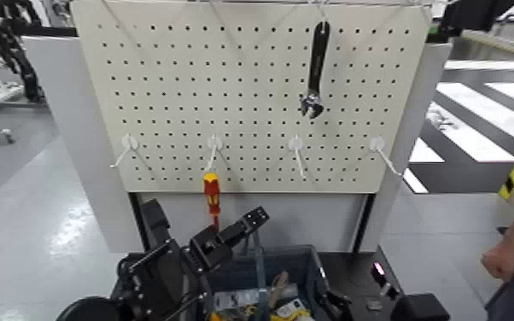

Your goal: Grasp the handle of the crate.

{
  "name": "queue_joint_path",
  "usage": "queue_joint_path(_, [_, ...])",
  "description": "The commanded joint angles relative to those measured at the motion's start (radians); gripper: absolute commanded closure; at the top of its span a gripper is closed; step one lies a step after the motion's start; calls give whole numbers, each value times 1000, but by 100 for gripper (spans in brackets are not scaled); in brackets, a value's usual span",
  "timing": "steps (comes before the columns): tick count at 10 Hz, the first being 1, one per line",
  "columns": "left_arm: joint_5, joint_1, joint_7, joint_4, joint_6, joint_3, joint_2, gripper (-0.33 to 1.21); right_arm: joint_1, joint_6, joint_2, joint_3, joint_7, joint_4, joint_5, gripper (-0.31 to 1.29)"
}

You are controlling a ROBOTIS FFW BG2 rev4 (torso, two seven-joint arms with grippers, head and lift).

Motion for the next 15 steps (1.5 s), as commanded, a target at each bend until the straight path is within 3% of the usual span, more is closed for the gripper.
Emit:
queue_joint_path(1, [3, 0, -1, 0, 0, 0, -2, 119, 0, -1, 0, 0, 0, 1, -2, 15])
queue_joint_path(4, [6, 2, -1, 0, 0, -2, -2, 118, -2, -3, 0, 2, 0, 5, -3, 15])
queue_joint_path(5, [6, 3, -5, -3, -3, -2, -2, 111, -2, -3, 0, 2, 0, 5, -3, 15])
queue_joint_path(8, [6, 52, -11, -48, -14, 29, -2, 63, -2, -1, 0, 2, 0, 5, -3, 15])
queue_joint_path(10, [6, 112, 1, -95, -6, 69, -2, 60, -2, -1, 0, 2, 0, 5, -3, 15])
queue_joint_path(14, [8, 216, 36, -169, 57, 155, 3, 8, -3, 2, 0, 2, 0, 6, -8, 15])
queue_joint_path(15, [9, 219, 36, -170, 74, 165, 6, 6, -5, 2, -2, 5, 0, 6, -8, 15])
